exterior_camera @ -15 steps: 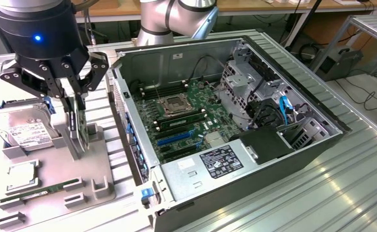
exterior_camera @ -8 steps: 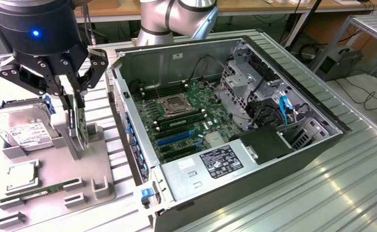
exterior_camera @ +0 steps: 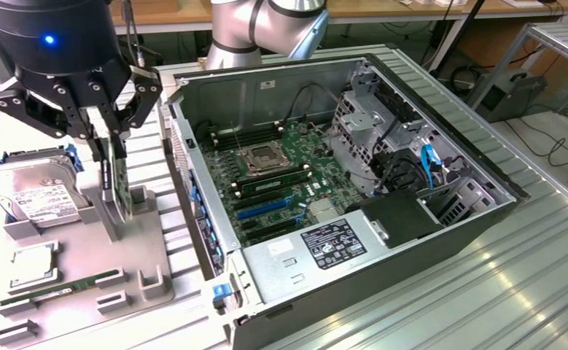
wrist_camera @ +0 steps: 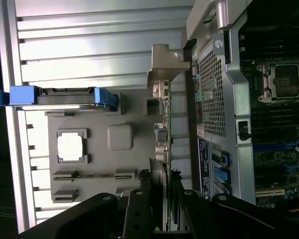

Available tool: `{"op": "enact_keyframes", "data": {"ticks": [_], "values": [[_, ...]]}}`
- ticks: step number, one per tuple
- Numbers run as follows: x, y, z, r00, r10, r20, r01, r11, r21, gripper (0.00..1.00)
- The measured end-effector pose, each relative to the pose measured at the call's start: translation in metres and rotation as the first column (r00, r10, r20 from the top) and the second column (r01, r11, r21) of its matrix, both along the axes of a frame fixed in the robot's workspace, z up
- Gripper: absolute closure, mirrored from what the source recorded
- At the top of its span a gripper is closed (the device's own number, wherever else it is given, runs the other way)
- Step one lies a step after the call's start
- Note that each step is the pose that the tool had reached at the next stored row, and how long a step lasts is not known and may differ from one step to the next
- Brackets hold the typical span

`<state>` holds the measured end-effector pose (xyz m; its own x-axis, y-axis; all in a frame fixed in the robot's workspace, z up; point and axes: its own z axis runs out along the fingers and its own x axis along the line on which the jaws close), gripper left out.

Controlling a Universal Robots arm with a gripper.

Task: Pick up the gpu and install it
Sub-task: 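Pick up the gpu and move the gpu toward the slot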

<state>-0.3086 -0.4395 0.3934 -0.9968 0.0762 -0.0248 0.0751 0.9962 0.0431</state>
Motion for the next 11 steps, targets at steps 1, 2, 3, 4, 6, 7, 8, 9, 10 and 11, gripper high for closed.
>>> {"op": "enact_keyframes", "data": {"ticks": [1, 2, 3, 4, 6, 7, 8, 9, 10, 11], "values": [[0.0000, 0.0000, 0.0010, 1.0000, 0.000, 0.0000, 0.000, 1.0000, 0.0000, 0.74], [0.0000, 0.0000, 0.0025, 1.0000, 0.000, -0.0001, 0.000, 1.0000, -0.0001, 0.74], [0.0000, 0.0000, 0.0035, 1.0000, 0.000, 0.0000, 0.000, 1.0000, 0.0000, 0.74], [0.0000, 0.0000, 0.0049, 1.0000, 0.000, -0.0001, 0.000, 1.0000, -0.0001, 0.74], [0.0001, 0.0002, 0.0072, 1.0000, 0.000, -0.0002, 0.000, 1.0000, -0.0001, 0.74], [0.0001, 0.0002, 0.0082, 1.0000, 0.000, -0.0001, 0.000, 1.0000, 0.0000, 0.74], [0.0000, 0.0004, 0.0090, 1.0000, 0.000, -0.0001, 0.000, 1.0000, -0.0001, 0.74], [0.0000, 0.0007, 0.0094, 1.0000, 0.000, 0.0000, 0.000, 1.0000, 0.0000, 0.74], [0.0000, 0.0007, 0.0098, 1.0000, 0.000, 0.0000, 0.000, 1.0000, 0.0000, 0.74], [0.0000, 0.0009, 0.0104, 1.0000, 0.000, -0.0001, 0.000, 1.0000, -0.0001, 0.74]]}}
